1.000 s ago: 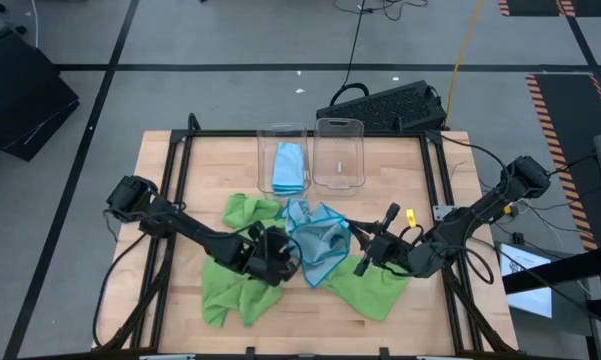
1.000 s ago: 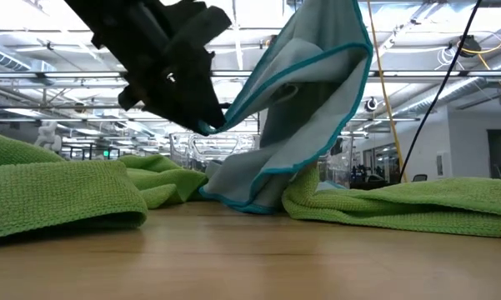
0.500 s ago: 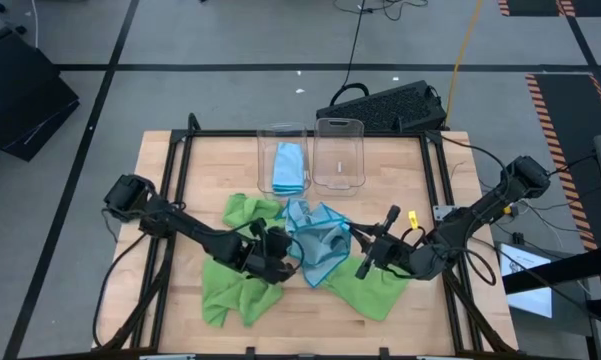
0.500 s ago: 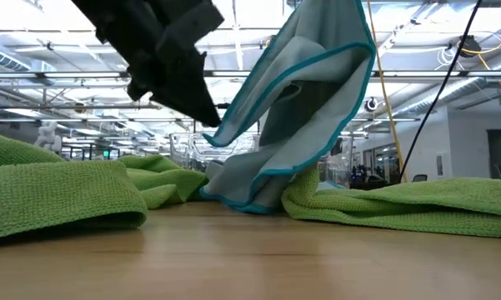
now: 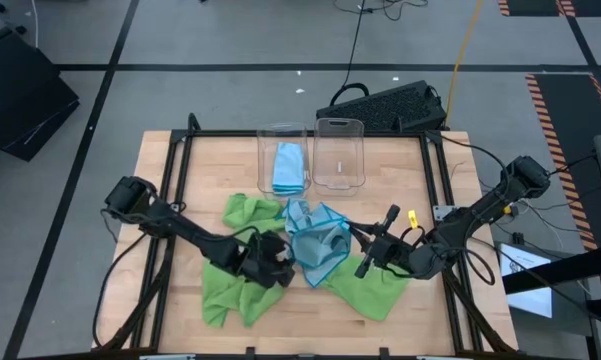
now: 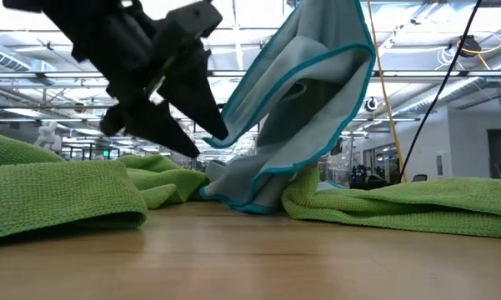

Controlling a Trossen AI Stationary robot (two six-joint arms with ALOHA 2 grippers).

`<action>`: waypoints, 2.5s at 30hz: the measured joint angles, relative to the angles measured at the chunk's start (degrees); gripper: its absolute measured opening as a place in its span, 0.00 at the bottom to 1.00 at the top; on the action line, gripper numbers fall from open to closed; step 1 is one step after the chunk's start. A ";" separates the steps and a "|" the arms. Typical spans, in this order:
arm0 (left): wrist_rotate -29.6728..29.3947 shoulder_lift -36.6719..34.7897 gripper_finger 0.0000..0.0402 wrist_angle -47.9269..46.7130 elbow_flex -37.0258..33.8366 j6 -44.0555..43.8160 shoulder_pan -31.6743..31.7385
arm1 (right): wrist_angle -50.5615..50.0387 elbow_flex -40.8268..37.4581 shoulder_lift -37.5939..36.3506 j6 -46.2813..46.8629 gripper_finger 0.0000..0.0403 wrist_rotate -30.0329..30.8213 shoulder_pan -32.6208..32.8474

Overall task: Fold microfiber towels
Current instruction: Fold the bottom blue microfiber towel

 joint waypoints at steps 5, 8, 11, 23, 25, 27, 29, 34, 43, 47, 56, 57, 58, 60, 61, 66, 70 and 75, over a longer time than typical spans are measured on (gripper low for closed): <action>3.37 -0.02 0.69 8.30 -3.11 1.30 1.09 | -0.01 0.00 0.00 -0.13 0.01 0.00 0.00; 4.06 -0.04 0.63 10.39 -3.24 2.92 1.58 | 0.00 0.00 0.00 -0.13 0.01 0.00 0.00; 4.06 -0.04 0.50 9.92 -3.33 4.72 2.00 | 0.00 0.00 0.00 -0.15 0.01 -0.02 0.00; 2.82 -0.92 0.01 8.82 -3.31 15.07 1.46 | -0.03 0.00 0.01 1.56 0.01 -2.71 -0.01; 1.77 -2.48 0.01 7.62 -3.31 15.51 1.55 | -0.05 0.00 0.04 2.44 0.01 -3.37 0.00; 0.05 -4.92 0.01 4.51 -3.24 15.71 1.70 | -0.20 0.00 0.04 3.35 0.01 -3.08 0.00; -2.25 -7.91 0.01 2.02 -3.35 15.97 1.70 | -0.56 0.00 0.04 4.19 0.01 -2.97 0.00; -5.38 -16.84 0.01 2.97 -3.20 20.55 0.92 | 2.19 -0.02 0.04 3.39 0.01 -0.62 -0.07; -5.52 -28.24 0.00 23.57 -3.22 42.78 -2.43 | 25.06 0.68 1.67 -16.05 0.01 -1.49 0.73; -5.22 -31.59 0.00 28.45 -2.52 51.36 -6.09 | 23.29 2.55 1.74 -17.25 0.01 -1.08 3.16; -5.78 -31.14 0.00 29.42 -0.64 53.13 -10.86 | 22.84 4.05 4.27 -12.42 0.01 -2.91 5.39; -5.71 -30.12 0.00 29.22 -0.64 52.54 -11.00 | 22.73 4.00 5.23 -11.38 0.01 -2.91 5.38; -5.63 -29.16 0.00 28.63 -0.67 52.08 -11.38 | 22.74 4.00 6.09 -10.18 0.01 -2.99 5.38; -5.26 -27.28 0.00 28.54 -0.77 50.38 -12.06 | 22.97 4.00 7.79 -8.12 0.01 -2.97 5.40; -5.27 -26.40 0.00 28.97 -0.73 49.46 -12.07 | 23.21 4.00 8.64 -6.94 0.01 -3.02 5.38; -5.26 -21.34 0.00 29.76 -0.73 45.09 -11.74 | 23.22 4.00 12.42 -1.31 0.01 -5.17 5.37; -5.24 -17.90 0.00 33.64 -0.73 44.40 -11.06 | 23.15 4.00 14.50 1.83 0.01 -8.54 5.38; -5.21 -15.02 0.01 37.13 -0.73 43.55 -10.19 | 19.74 4.00 16.37 7.21 0.01 -8.66 6.26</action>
